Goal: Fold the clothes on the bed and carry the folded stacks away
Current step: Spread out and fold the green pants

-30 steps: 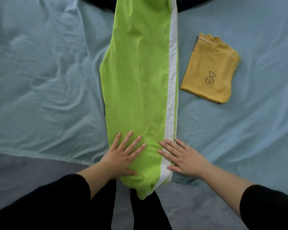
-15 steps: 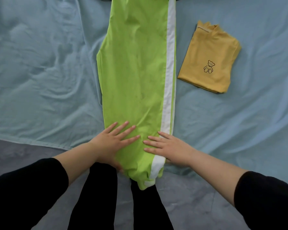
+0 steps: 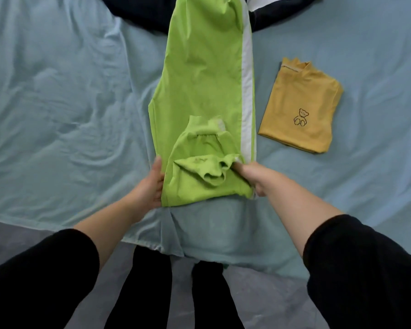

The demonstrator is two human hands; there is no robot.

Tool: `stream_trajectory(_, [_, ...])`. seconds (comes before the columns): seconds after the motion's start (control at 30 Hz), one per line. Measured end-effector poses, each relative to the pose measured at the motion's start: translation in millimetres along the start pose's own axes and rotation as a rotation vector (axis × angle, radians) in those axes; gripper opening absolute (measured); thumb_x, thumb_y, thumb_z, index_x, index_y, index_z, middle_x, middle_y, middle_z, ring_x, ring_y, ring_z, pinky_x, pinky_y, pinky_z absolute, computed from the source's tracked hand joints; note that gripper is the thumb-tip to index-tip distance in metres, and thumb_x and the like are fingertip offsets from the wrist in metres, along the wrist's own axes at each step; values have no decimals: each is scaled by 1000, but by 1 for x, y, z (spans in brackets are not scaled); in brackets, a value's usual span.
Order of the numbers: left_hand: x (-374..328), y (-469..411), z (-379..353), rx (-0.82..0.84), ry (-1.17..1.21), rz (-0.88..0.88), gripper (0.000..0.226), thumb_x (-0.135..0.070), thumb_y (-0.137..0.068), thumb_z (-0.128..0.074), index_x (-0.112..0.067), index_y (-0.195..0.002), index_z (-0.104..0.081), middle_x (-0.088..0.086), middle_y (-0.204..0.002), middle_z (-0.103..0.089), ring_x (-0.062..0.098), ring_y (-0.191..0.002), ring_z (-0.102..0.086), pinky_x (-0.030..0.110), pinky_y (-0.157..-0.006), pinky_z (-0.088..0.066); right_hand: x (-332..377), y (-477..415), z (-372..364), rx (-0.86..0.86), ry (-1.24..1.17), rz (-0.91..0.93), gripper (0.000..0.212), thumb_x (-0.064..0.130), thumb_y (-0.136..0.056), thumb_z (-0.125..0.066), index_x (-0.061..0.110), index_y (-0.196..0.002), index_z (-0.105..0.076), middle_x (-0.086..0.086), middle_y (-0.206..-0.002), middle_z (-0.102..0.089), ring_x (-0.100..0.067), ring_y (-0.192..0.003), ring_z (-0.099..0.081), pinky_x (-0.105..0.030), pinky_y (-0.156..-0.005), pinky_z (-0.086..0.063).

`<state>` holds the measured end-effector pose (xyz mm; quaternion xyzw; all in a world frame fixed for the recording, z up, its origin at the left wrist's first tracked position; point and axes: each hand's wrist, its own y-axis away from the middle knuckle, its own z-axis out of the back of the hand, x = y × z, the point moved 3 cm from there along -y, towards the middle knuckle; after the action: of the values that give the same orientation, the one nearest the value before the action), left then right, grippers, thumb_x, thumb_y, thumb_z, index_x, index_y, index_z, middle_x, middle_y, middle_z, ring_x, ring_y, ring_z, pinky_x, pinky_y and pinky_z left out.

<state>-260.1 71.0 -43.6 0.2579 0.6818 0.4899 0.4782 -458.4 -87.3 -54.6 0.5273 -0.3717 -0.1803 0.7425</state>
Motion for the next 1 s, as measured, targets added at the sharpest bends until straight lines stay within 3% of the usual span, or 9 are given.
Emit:
stream_trajectory(0.13, [8,3,-9,-155,-438,-283,79,-70,-63,-73,-24,-125,-52,-9,-120,-63,8,-102,-62,29,-92,-51,6,4,0,0,28,-14,78,65,-89,-43,10,-145,-37,-8,-146,-46,-23,-131,-45,-29,-102,-35])
stream_trajectory(0.23, [7,-2,-12,-338,-537,-370,50,-56,-83,-64,-18,-115,-58,-6,-107,-63,18,-97,-59,37,-88,-49,1,7,-5,76,16,-41,90,79,-82,-30,14,-144,-41,-7,-145,-48,-23,-133,-45,-39,-114,-30])
stream_trajectory(0.4, [9,-10,-9,-292,-579,-318,45,-42,-98,-47,0,-85,-58,16,-82,-62,33,-80,-58,35,-66,-41,-18,7,-12,-54,101,-58,93,77,-85,-25,7,-144,-39,-13,-149,-41,-28,-137,-39,-42,-115,-28])
stream_trajectory(0.6, [30,0,2,-169,-863,-223,37,-43,-99,-45,-19,-71,-49,-2,-70,-53,23,-74,-53,32,-60,-36,-71,27,-37,-18,10,-128,87,72,-89,-26,4,-142,-41,-14,-146,-44,-28,-135,-41,-39,-115,-30])
stream_trajectory(0.7, [48,10,7,-148,-937,-163,42,-50,-94,-51,-16,-70,-49,1,-70,-54,27,-78,-58,32,-62,-41,-97,36,-46,17,12,-159,87,71,-88,-32,4,-141,-43,-15,-143,-48,-28,-132,-45,-40,-113,-32])
stream_trajectory(0.77, [47,15,8,-166,-933,-175,52,-67,-82,-55,-15,-90,-58,1,-87,-65,26,-88,-62,35,-74,-50,-95,40,-41,46,-2,-128,83,72,-84,-43,5,-131,-53,-12,-132,-58,-26,-122,-55,-37,-107,-40])
stream_trajectory(0.83, [33,21,2,-270,-904,-235,78,-82,-67,-55,-22,-116,-52,-5,-106,-64,23,-97,-63,36,-77,-51,-78,41,-31,9,-40,-3,60,70,-79,-54,15,-99,-64,-3,-101,-69,-15,-92,-65,-26,-83,-50])
stream_trajectory(0.9, [16,24,-13,-387,-877,-326,93,-90,-61,-50,-28,-129,-39,-8,-113,-60,19,-97,-62,35,-72,-48,-58,41,-24,-130,-41,168,47,64,-81,-57,19,-68,-52,5,-66,-54,-10,-60,-51,-21,-56,-38])
stream_trajectory(1.0, [-6,14,-40,-446,-845,-382,86,-84,-74,-42,-24,-134,-35,-7,-117,-60,18,-95,-63,41,-77,-55,-42,41,-30,-303,-72,334,46,53,-92,-51,17,-64,-41,4,-60,-39,-12,-58,-38,-29,-55,-30])
